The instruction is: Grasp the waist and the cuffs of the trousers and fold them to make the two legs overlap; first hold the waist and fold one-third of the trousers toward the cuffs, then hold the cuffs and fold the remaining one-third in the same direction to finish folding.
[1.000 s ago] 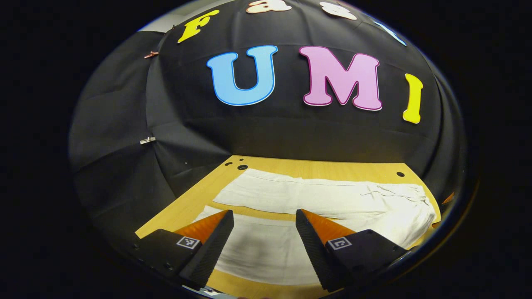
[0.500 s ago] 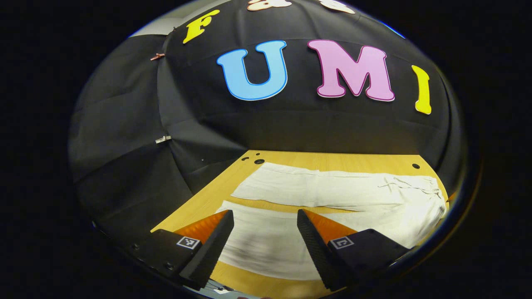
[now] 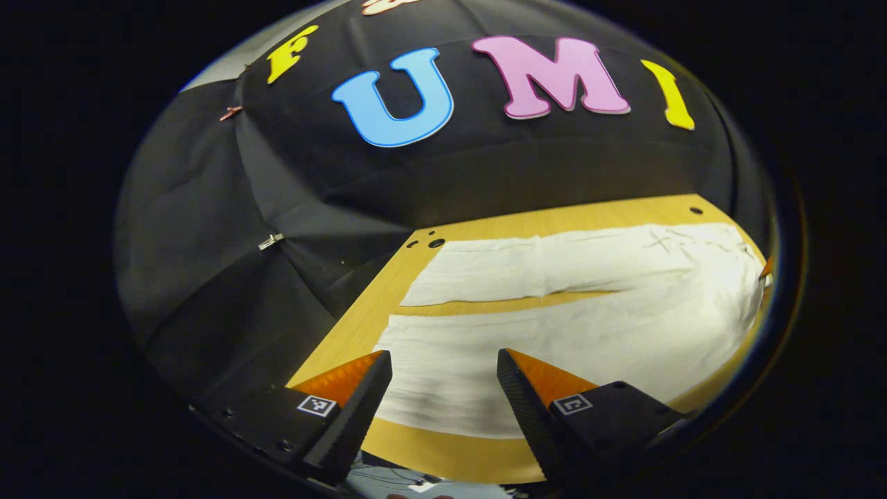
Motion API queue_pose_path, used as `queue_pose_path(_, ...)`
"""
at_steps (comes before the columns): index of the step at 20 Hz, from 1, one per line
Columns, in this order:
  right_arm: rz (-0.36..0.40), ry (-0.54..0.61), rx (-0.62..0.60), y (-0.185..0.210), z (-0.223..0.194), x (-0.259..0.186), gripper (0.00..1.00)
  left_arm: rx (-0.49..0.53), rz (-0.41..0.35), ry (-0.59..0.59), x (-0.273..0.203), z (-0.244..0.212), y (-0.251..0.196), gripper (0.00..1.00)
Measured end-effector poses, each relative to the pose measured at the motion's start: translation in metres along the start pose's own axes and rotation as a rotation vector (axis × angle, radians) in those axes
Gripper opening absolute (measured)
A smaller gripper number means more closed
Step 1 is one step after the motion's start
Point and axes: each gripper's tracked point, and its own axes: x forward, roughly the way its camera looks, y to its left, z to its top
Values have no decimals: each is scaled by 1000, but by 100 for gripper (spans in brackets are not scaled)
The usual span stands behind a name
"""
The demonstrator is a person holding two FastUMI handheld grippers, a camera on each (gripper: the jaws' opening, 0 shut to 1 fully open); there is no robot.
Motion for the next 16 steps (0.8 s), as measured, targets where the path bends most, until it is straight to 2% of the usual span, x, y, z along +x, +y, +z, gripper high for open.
queue_pose_path(1,7,5,-20,3,0,2,28,48,-6,9,4,-9,5,97)
queue_pose_path(2,3,2,-34,2,1,1,20,114,-8,14,5,-17,10,97)
queue_pose_path(3,12,5,-43,4,2,-2,19,192,-8,17,7,-25,14,98)
queue_pose_path(4,9,-1,-47,4,1,1,14,272,-17,16,11,-29,17,97)
queue_pose_path(6,21,13,-48,4,-2,4,10,413,-59,9,15,-43,20,96)
queue_pose_path(9,87,38,-20,5,-2,0,6,602,-113,39,28,-74,34,96)
queue_pose_path(12,158,61,10,6,-2,1,5,723,-138,78,42,-100,55,96)
queue_pose_path(16,174,78,-41,6,-2,2,5,822,-189,133,58,-126,79,96)
